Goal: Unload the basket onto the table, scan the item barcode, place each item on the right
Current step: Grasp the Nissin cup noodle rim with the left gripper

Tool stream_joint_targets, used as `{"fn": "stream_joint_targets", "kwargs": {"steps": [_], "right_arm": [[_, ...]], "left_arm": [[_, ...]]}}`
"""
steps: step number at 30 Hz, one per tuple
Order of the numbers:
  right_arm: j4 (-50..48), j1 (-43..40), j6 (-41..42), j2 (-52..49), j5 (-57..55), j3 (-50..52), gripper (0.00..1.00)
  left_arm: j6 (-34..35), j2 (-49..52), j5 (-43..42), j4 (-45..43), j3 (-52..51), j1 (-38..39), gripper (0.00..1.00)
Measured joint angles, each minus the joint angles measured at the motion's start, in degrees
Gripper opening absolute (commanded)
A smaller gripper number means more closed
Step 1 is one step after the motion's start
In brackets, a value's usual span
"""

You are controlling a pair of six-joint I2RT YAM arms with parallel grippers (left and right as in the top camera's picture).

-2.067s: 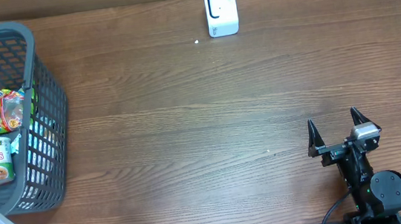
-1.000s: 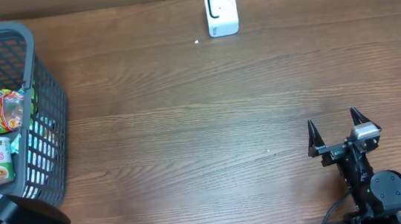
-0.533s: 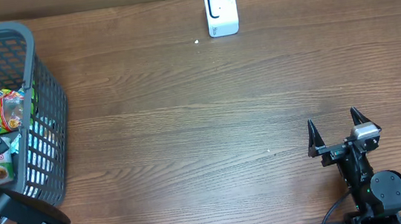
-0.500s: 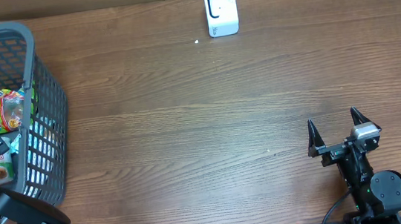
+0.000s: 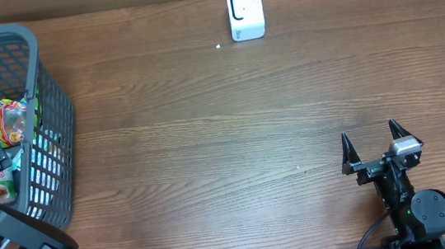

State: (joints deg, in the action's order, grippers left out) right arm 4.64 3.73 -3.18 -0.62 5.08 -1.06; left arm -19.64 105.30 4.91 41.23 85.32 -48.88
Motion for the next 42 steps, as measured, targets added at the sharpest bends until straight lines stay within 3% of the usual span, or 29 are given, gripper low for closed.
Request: {"fn": "stream_joint_targets", "kwargs": {"steps": [13,19,23,26,32,34,37,42], "right_arm": [[0.0,0.0,0.0,0.0,0.0,0.0,1.00],[0.0,0.0,0.0,0.0,0.0,0.0,1.00],[0.0,0.0,0.0,0.0,0.0,0.0,1.00],[0.0,0.0,0.0,0.0,0.0,0.0,1.00],[0.0,0.0,0.0,0.0,0.0,0.0,1.00],[0.0,0.0,0.0,0.0,0.0,0.0,1.00],[0.0,0.0,0.0,0.0,0.0,0.0,1.00],[0.0,0.0,0.0,0.0,0.0,0.0,1.00]], "left_arm": [[-1.8,0.3,-0.2,-9.0,-7.5,0.0,0.91],[-1.7,4.4,0.5,-9.8,-7.5,-0.1,0.85],[-1.5,5.4,0.5,-10.2,-7.7,-0.3,0.69],[-0.5,5.4,0.5,-10.4,-7.7,-0.3,0.71],[5.4,5.4,0.0,-9.6,-7.6,-0.2,0.71],[7.9,5.4,-0.1,-8.7,-7.3,-0.2,0.65],[12.6,5.4,-1.1,-3.7,-5.2,-0.1,0.55],[21.4,5.4,-6.3,8.7,3.1,0.2,0.56]]}}
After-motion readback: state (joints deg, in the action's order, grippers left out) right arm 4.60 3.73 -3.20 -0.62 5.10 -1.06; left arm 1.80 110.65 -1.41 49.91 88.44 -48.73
